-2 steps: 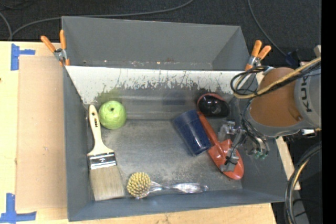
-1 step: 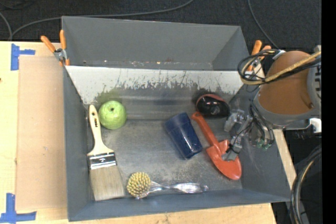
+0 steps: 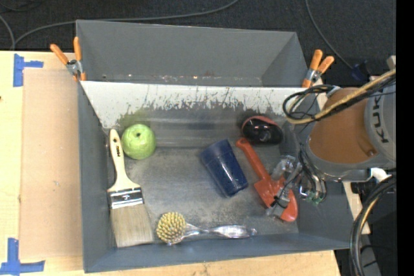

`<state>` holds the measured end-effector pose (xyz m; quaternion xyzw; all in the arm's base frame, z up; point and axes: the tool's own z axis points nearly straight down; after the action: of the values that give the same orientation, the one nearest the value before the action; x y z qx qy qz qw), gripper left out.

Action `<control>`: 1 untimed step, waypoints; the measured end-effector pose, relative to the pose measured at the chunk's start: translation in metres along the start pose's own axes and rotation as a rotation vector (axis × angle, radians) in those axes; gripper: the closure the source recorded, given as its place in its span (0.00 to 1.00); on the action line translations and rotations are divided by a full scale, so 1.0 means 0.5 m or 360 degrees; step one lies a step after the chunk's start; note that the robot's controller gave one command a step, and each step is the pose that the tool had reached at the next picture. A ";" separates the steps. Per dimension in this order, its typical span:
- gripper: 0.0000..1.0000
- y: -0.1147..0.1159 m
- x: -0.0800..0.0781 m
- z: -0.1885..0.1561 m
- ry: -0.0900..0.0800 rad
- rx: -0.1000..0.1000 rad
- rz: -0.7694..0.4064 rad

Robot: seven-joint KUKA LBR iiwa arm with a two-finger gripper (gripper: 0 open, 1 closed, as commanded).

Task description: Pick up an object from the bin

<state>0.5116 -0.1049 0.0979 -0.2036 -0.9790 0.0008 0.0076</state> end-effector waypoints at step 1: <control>0.00 -0.021 0.041 0.059 -0.0032 -0.0014 0.0044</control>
Offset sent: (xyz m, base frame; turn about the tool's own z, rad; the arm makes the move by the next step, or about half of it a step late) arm -0.0005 0.0057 -0.0279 0.1345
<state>0.4884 -0.1062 0.0688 -0.2170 -0.9762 -0.0015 -0.0032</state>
